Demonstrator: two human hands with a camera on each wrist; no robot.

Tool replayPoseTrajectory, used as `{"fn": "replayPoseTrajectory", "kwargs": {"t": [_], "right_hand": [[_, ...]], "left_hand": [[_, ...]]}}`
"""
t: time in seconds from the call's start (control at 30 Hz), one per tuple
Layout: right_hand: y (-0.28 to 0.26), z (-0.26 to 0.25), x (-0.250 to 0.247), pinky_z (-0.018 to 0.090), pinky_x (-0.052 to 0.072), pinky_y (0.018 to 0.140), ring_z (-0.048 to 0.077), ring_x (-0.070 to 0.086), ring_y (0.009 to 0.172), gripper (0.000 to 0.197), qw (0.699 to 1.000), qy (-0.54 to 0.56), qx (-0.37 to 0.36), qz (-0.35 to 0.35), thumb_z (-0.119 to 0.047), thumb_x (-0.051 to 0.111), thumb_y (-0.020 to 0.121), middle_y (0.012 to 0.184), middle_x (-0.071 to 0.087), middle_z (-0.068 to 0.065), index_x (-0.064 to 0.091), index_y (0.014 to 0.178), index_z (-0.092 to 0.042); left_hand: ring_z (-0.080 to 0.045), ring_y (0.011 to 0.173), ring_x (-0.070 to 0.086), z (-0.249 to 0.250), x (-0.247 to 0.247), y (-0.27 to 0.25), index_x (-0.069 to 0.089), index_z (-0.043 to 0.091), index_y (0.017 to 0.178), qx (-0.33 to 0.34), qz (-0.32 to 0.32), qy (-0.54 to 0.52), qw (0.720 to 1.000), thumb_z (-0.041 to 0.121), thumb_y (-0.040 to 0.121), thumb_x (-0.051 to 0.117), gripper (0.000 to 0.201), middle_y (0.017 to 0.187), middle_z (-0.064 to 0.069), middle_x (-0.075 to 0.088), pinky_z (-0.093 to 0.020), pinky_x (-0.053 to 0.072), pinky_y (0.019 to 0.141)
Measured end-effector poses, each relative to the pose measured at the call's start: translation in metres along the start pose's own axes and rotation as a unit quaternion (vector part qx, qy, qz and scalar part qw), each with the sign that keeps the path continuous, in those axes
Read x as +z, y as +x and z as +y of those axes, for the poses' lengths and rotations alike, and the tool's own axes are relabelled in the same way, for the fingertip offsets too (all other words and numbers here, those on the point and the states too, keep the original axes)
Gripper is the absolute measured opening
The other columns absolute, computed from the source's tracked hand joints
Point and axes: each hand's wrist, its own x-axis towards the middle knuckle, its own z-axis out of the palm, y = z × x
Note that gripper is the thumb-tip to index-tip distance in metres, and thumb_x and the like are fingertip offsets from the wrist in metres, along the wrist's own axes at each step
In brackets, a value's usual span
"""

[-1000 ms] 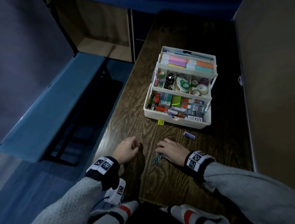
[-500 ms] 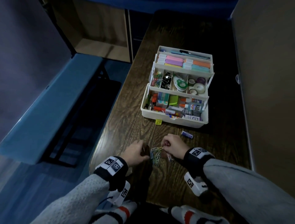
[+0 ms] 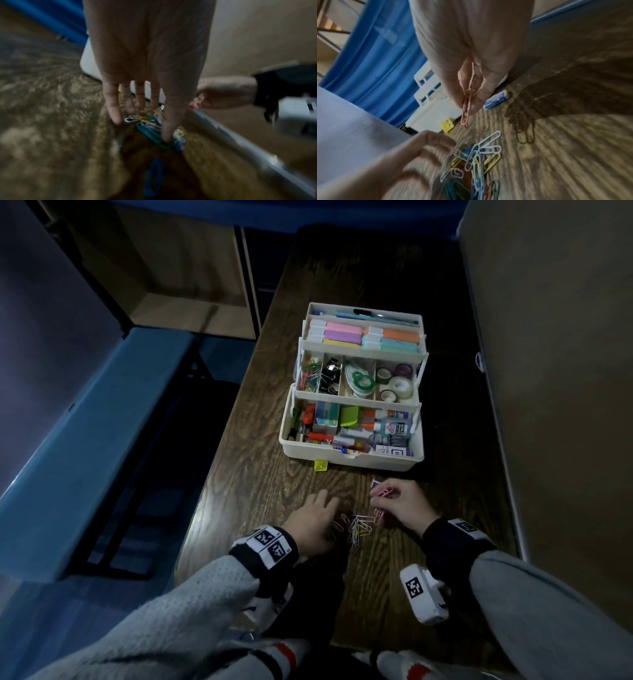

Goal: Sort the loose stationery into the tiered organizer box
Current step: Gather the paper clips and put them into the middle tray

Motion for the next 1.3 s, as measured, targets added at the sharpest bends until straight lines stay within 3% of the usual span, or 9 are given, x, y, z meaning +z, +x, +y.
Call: {"fn": "replayPoseTrajectory", "kwargs": {"t": [0.1,0.23,0.33,0.53,0.67,0.9,1.07,1.2,1.3], "right_hand": [[-0.003,0.006,-0.008,0.013,0.048,0.069,0.012,0.061,0.08,0.012,1.0,0.016,0.012,0.011,0.004,0.071,0.078,0.09,0.065,0.005,0.068,0.086,-0.004],[-0.006,0.011,-0.018,0.013,0.049,0.069,0.012,0.061,0.079,0.017,0.999,0.031,0.014,0.032,0.006,0.071,0.077,0.087,0.066,0.006,0.067,0.079,-0.01],[-0.007,0.014,-0.023,0.025,0.049,0.074,0.017,0.062,0.081,0.021,0.998,0.034,0.03,0.041,0.005,0.071,0.078,0.088,0.067,0.008,0.066,0.077,-0.016],[-0.009,0.015,-0.026,0.018,0.047,0.069,0.014,0.063,0.08,0.02,0.997,0.045,0.037,0.045,0.003,0.071,0.078,0.086,0.067,0.004,0.067,0.078,-0.017],[-0.006,0.011,-0.023,0.017,0.045,0.066,0.01,0.062,0.075,0.022,0.997,0.049,0.039,0.052,0.002,0.072,0.077,0.082,0.067,0.001,0.067,0.076,-0.019],[-0.003,-0.006,-0.019,0.017,0.049,0.068,0.013,0.063,0.079,0.015,0.996,0.069,0.027,0.05,0.002,0.071,0.079,0.087,0.068,0.004,0.069,0.081,-0.012],[0.002,-0.023,-0.014,0.023,0.053,0.075,0.017,0.065,0.08,0.01,0.995,0.084,0.015,0.042,0.002,0.072,0.079,0.086,0.069,0.007,0.069,0.084,-0.007],[0.008,-0.042,-0.009,0.013,0.051,0.07,0.011,0.064,0.078,0.012,0.997,0.077,-0.018,0.021,0.002,0.072,0.078,0.085,0.069,0.003,0.07,0.082,-0.009],[0.016,-0.063,-0.012,0.015,0.052,0.072,0.01,0.065,0.08,0.012,0.996,0.082,-0.038,0.022,-0.001,0.073,0.078,0.087,0.07,0.0,0.071,0.08,-0.012]], "left_hand": [[-0.032,0.139,0.018,-0.007,-0.001,0.004,0.005,0.029,0.151,0.132,-0.04,0.157,0.978,0.032,0.079,0.07,0.097,0.158,-0.001,0.008,-0.051,0.033,0.107],[-0.031,0.146,0.003,0.002,-0.007,0.023,-0.004,0.042,0.149,0.212,-0.091,0.23,0.945,0.029,0.09,0.057,0.085,0.16,0.008,-0.007,-0.056,0.028,0.11],[-0.031,0.143,0.012,0.012,-0.01,0.033,0.005,0.043,0.149,0.24,-0.097,0.274,0.926,0.032,0.094,0.05,0.072,0.161,0.007,0.002,-0.051,0.031,0.107],[-0.028,0.127,0.039,0.011,-0.014,0.035,0.044,0.024,0.14,0.268,-0.026,0.226,0.936,0.021,0.097,0.043,0.044,0.146,-0.001,0.042,-0.04,0.044,0.098],[-0.029,0.124,0.045,0.004,-0.009,0.029,0.052,0.012,0.131,0.273,0.009,0.194,0.942,0.017,0.097,0.04,0.035,0.132,-0.009,0.051,-0.042,0.048,0.094],[-0.029,0.115,0.053,-0.003,-0.003,0.023,0.051,0.009,0.127,0.201,0.025,0.123,0.971,0.02,0.098,0.041,0.033,0.13,-0.012,0.049,-0.042,0.048,0.093],[-0.027,0.102,0.06,-0.021,-0.008,0.016,0.061,0.012,0.11,0.099,0.062,-0.051,0.992,0.025,0.092,0.054,0.023,0.113,-0.009,0.062,-0.032,0.045,0.087],[-0.011,0.095,0.063,-0.032,-0.023,0.008,0.069,0.017,0.099,0.035,0.07,-0.176,0.981,0.022,0.085,0.067,0.015,0.103,0.001,0.07,-0.021,0.046,0.084],[0.008,0.073,0.059,-0.038,-0.043,-0.001,0.069,0.02,0.091,0.025,0.082,-0.263,0.961,0.023,0.083,0.071,0.009,0.087,0.011,0.068,-0.007,0.044,0.069]]}}
